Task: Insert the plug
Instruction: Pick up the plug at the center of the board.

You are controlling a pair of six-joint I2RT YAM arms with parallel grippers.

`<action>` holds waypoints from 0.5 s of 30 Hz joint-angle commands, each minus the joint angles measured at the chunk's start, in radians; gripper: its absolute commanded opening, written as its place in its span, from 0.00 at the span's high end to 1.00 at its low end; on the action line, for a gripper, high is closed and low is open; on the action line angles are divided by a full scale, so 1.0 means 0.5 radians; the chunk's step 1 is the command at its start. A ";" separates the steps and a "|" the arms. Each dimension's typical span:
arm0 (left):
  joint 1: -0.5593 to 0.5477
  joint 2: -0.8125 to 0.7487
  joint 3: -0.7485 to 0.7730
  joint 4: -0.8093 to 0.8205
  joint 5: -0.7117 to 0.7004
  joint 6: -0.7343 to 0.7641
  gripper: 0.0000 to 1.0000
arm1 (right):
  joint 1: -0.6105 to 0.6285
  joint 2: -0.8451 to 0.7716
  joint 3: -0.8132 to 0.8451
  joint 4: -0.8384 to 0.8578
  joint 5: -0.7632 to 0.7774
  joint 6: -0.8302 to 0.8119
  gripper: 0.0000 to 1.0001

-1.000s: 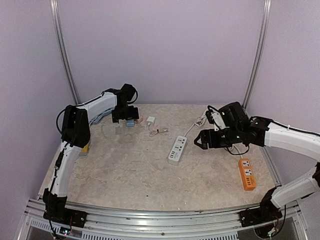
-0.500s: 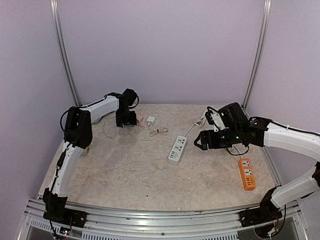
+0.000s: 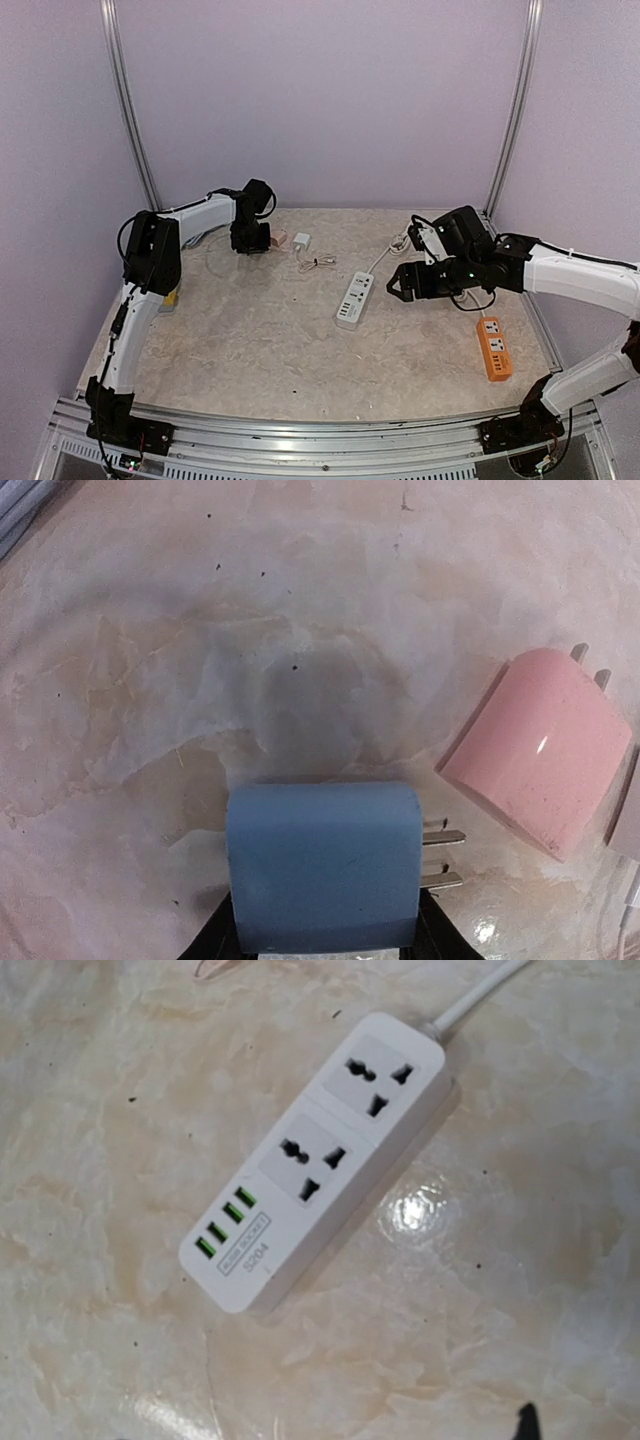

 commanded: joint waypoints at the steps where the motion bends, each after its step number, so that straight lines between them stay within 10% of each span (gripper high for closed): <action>1: 0.007 -0.086 -0.111 0.027 0.075 0.015 0.76 | 0.008 0.027 0.055 -0.039 0.005 -0.027 0.22; 15: -0.212 -0.864 -0.919 0.453 0.360 0.005 0.85 | 0.007 -0.101 -0.049 0.197 -0.024 -0.512 0.20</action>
